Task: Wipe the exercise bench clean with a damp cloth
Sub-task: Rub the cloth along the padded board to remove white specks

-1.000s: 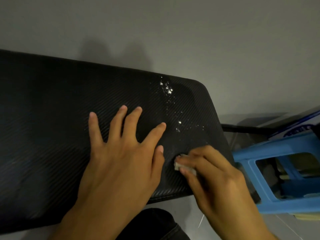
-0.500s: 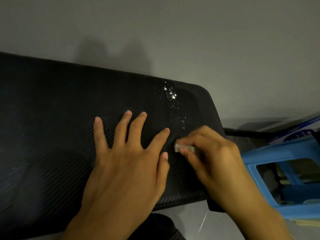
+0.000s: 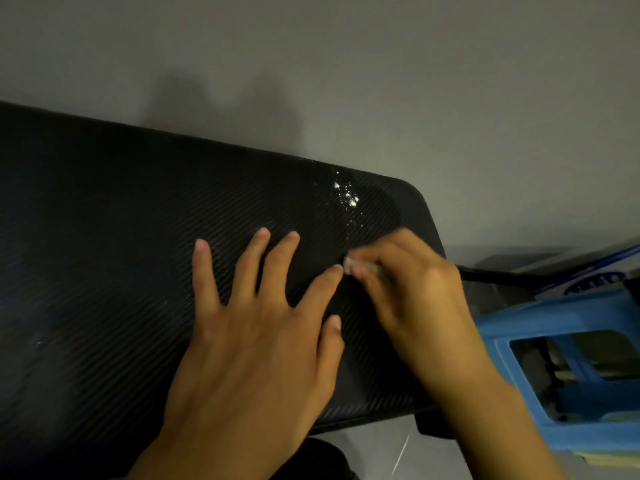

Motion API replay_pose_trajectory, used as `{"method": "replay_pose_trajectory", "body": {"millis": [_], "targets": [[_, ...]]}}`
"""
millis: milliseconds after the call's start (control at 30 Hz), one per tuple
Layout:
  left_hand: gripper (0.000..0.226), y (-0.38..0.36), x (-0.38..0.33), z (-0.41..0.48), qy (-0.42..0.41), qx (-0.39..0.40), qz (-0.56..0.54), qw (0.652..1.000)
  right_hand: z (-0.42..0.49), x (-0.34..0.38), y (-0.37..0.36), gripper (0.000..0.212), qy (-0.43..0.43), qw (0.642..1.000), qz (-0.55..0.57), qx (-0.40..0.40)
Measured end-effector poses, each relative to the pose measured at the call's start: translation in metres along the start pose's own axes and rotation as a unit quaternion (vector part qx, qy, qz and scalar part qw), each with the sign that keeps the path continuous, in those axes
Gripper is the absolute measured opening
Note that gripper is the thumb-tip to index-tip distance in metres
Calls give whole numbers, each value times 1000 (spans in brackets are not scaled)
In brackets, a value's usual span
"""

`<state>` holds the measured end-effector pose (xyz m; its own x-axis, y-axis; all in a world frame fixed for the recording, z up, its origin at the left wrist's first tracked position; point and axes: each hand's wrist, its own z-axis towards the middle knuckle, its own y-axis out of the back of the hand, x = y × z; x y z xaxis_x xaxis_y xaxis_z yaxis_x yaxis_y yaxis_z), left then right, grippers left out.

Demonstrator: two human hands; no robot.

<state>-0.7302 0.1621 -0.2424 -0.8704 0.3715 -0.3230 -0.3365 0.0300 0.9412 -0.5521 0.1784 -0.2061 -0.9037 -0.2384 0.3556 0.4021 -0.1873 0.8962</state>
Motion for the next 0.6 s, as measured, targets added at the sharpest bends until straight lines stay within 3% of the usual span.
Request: {"method": "replay_pose_trajectory", "body": {"millis": [200, 400, 600], "targets": [[59, 1, 1, -1, 4, -6, -2, 1000, 74, -21, -20, 14, -48, 998, -27, -39], [60, -2, 2, 0, 5, -9, -8, 1000, 23, -9, -4, 10, 35, 999, -4, -7], [58, -1, 3, 0, 2, -12, -8, 1000, 96, -31, -24, 12, -53, 996, -50, -54]]}}
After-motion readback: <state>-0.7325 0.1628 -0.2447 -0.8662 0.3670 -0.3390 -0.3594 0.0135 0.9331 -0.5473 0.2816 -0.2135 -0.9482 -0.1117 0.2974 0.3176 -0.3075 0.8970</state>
